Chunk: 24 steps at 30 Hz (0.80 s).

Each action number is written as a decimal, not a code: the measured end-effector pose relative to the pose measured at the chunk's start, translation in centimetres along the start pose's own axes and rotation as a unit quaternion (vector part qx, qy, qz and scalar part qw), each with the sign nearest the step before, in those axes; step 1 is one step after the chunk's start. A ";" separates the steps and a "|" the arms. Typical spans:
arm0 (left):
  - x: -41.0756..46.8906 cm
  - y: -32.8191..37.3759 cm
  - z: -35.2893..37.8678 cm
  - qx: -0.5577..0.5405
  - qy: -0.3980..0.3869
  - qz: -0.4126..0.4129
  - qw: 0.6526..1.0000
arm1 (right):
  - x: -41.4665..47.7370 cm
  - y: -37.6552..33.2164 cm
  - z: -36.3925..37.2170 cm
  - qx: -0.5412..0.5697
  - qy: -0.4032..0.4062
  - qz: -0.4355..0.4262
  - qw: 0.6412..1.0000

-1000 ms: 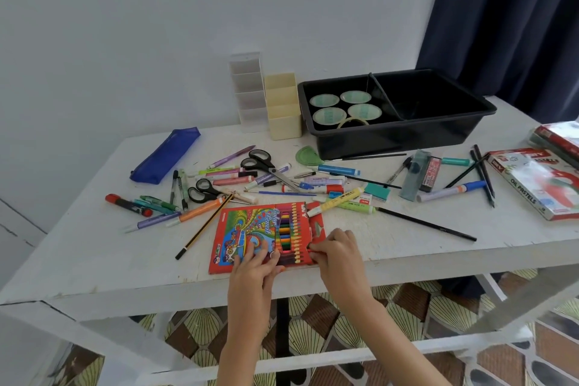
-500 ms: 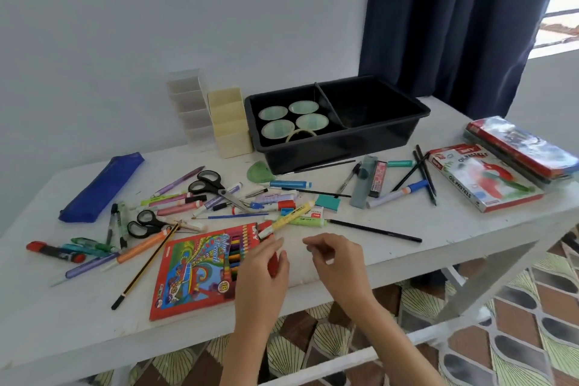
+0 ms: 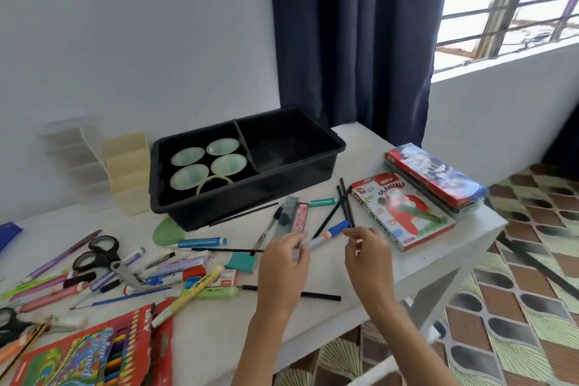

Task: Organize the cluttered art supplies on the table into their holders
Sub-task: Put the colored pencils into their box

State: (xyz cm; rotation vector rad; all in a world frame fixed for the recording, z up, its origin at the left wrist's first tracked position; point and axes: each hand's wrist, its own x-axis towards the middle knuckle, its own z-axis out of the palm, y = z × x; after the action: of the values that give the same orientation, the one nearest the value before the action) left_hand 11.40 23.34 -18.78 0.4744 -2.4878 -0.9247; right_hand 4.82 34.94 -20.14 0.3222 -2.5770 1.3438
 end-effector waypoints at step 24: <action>5.7 5.5 11.7 0.134 -0.020 -0.006 0.991 | 8.6 4.2 -3.1 -0.217 -0.042 0.074 0.972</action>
State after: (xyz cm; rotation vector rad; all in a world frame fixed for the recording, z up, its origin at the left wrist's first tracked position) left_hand -0.25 30.82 -21.36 0.5618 -2.6616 -0.6103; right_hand -4.36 39.02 -19.18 0.1139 -2.9191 0.7786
